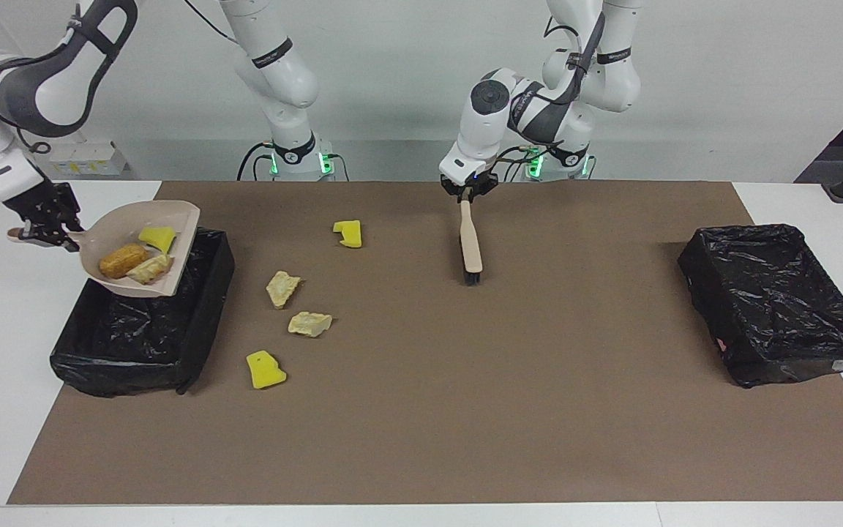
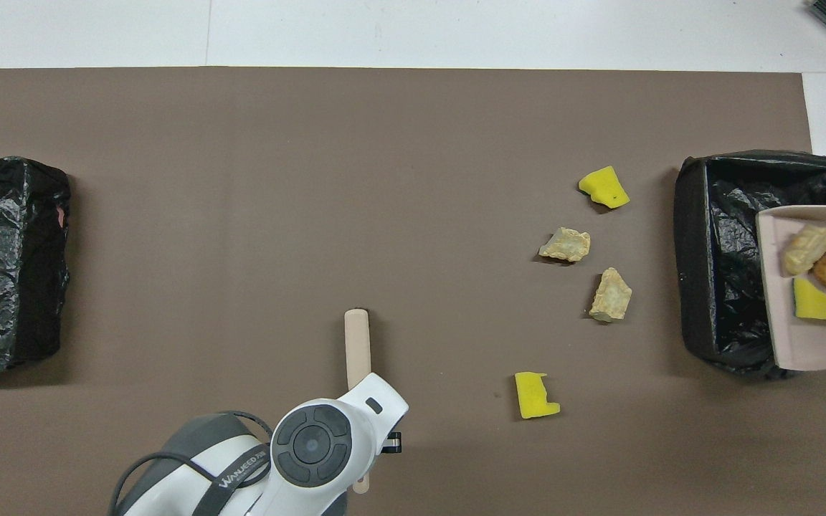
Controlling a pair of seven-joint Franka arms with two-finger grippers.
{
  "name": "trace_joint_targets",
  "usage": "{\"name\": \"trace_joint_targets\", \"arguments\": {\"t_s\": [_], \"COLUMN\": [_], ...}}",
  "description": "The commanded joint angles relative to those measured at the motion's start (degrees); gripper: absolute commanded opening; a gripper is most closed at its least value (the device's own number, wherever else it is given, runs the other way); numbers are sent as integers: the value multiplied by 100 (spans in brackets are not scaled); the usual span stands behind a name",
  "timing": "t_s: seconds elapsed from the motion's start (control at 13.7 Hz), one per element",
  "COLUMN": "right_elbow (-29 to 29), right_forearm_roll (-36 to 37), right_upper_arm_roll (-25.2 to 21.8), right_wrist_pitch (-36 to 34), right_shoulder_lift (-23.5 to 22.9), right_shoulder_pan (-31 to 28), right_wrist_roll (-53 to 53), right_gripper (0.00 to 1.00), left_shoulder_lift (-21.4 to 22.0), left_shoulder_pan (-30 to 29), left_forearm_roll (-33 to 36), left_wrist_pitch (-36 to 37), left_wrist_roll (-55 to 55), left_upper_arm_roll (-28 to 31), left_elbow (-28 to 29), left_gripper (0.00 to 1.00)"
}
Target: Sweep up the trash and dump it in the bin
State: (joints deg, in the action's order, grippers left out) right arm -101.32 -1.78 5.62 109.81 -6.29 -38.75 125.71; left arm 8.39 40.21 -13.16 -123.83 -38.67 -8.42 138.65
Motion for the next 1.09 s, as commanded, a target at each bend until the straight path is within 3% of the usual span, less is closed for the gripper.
{"name": "trace_joint_targets", "arguments": {"t_s": [0.0,0.22,0.51,0.58,0.66,0.73,0.8,0.88,1.02], "right_elbow": [-63,-159,-317,-370,-414,-441,-484,-589,-652], "right_forearm_roll": [545,1292,2645,2831,3024,3269,3533,3727,4113], "right_upper_arm_roll": [-26,-9,18,18,9,18,18,9,9], "right_wrist_pitch": [391,1050,1157,1157,1140,1131,1087,1069,1026], "right_shoulder_lift": [84,49,40,48,57,57,75,110,154], "right_shoulder_pan": [-28,-1,402,516,700,841,1025,1184,1448], "right_wrist_roll": [-63,-545,-1695,-2029,-2372,-2723,-2936,-3007,-3191], "right_gripper": [0,0,0,0,0,0,0,0,0], "left_shoulder_lift": [101,40,-92,-92,-101,-101,-101,-110,-189], "left_shoulder_pan": [136,101,110,110,92,92,83,75,40], "left_forearm_roll": [-108,-266,-266,-266,-266,-266,-266,-266,-266], "left_wrist_pitch": [-264,-273,-247,-220,-229,-229,-212,-194,-159], "left_wrist_roll": [-53,44,193,307,325,325,325,325,290], "left_upper_arm_roll": [95,95,104,104,104,113,113,113,130], "left_elbow": [162,154,101,101,83,83,75,57,-92], "left_gripper": [0,0,0,6,22,46,83,100,100]}}
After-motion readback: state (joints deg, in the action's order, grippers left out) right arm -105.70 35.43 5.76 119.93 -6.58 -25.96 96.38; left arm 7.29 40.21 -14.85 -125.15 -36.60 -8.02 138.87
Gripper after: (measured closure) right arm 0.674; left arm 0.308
